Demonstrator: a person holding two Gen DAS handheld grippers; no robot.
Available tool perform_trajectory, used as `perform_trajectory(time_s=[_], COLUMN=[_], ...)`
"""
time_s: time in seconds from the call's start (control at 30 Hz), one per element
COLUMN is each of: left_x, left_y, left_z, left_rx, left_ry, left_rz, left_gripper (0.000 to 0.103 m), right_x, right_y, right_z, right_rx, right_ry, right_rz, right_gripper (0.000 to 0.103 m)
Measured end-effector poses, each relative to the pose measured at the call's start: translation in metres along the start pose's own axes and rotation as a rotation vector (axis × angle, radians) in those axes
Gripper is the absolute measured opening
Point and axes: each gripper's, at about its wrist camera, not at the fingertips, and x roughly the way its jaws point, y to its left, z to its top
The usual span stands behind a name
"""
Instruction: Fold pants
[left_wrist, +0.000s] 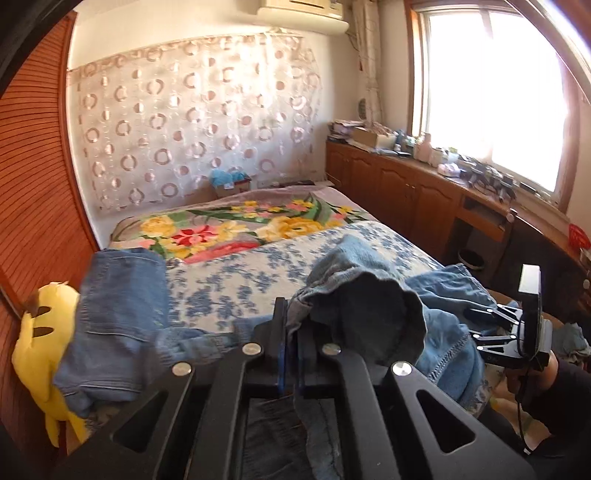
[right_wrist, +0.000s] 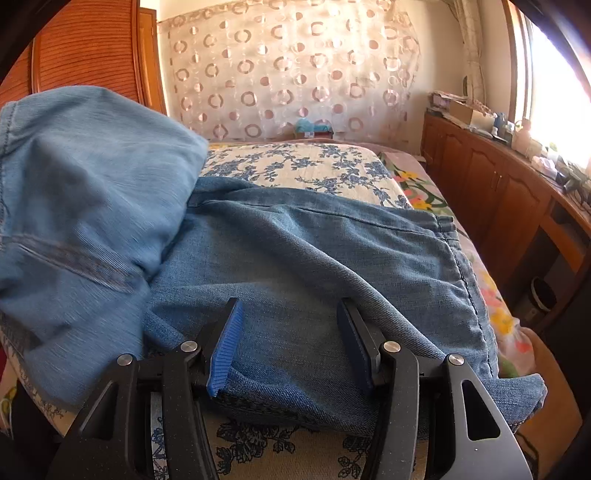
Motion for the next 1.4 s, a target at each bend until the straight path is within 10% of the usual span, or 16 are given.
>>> perform_trajectory(time_s=[0.3,0.47,1.4], left_x=[0.009,0.016,-0.024], left_y=[0.071,0.079,0.018], left_z=[-0.031,-0.057,-0.114], left_rx=[-0.101,-0.122,-0.081], left_ry=[0.100,0.147,0.141], left_rz=[0.101,0.110,0.033], left_gripper=[0.007,0.037,0.066], right_x=[0.001,0.000,-0.042], right_y=[0.002,0.005,0.036], right_z=[0.000,0.000,0.035], right_rx=[-0.013,-0.020,-0.069], right_ry=[0.003,0.004,-0.058], right_rz=[-0.010,-0.017,0.106], right_gripper=[0.054,0.054,0.054])
